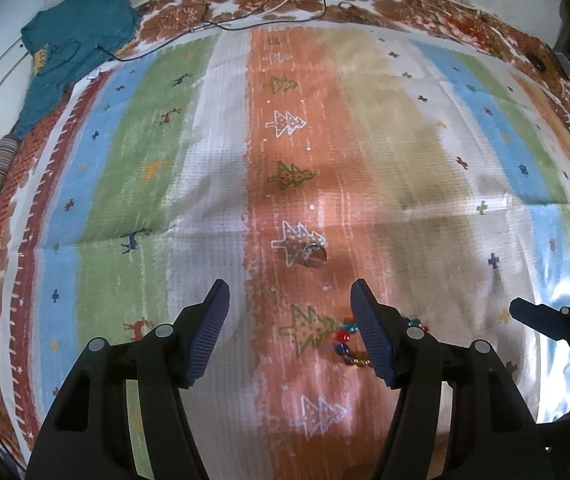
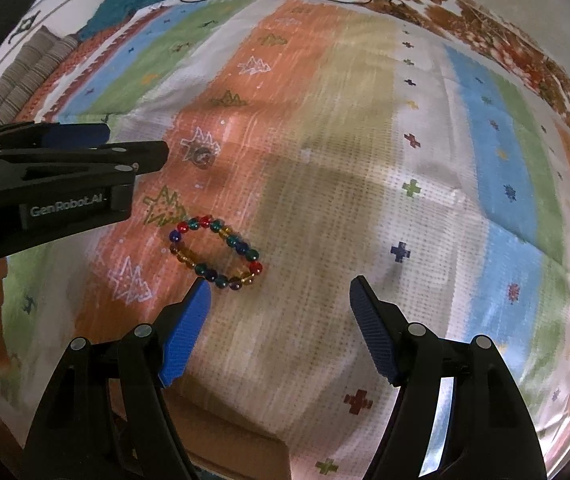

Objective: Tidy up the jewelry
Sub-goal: 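Close the left tool on the silver ring while the right tool grips the multicolour bead bracelet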

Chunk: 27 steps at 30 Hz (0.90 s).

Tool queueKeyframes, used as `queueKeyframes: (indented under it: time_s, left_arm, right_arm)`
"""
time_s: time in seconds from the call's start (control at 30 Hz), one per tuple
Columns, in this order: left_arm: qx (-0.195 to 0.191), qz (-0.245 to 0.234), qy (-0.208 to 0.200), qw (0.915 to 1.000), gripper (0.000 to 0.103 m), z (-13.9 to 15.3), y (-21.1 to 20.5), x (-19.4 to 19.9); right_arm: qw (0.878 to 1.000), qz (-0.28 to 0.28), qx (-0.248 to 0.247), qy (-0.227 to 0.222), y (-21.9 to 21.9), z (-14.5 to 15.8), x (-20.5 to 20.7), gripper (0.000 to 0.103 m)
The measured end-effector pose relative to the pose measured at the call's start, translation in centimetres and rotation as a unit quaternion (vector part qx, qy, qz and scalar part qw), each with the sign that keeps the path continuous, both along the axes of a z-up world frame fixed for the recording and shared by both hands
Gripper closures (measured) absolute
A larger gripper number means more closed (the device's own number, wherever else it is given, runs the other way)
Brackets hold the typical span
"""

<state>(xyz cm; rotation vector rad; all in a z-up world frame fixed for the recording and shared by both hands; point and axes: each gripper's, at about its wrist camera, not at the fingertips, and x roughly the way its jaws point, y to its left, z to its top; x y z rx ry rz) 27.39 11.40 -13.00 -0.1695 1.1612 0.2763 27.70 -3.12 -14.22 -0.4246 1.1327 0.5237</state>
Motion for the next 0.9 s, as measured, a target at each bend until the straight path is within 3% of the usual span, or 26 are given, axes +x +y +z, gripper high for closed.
queueKeyframes:
  time_s: [0.57, 0.63, 0.9]
  left_arm:
    - [-0.015, -0.018, 0.041, 0.9989, 0.047, -3.6, 0.8, 4.0]
    - [-0.019, -0.022, 0.045, 0.9986, 0.052, -4.1, 0.8, 4.3]
    - [-0.024, -0.028, 0.053, 0.9979, 0.063, -5.1, 0.8, 5.3]
  right_arm:
    - [0.999, 0.017, -0.031, 0.025, 1.7, -3.0, 2.6, 0.032]
    - [0.999, 0.021, -0.034, 0.033, 2.0, -3.3, 2.8, 0.042]
    - [0.998, 0.027, -0.043, 0.044, 2.7, -4.2, 3.6, 0.050]
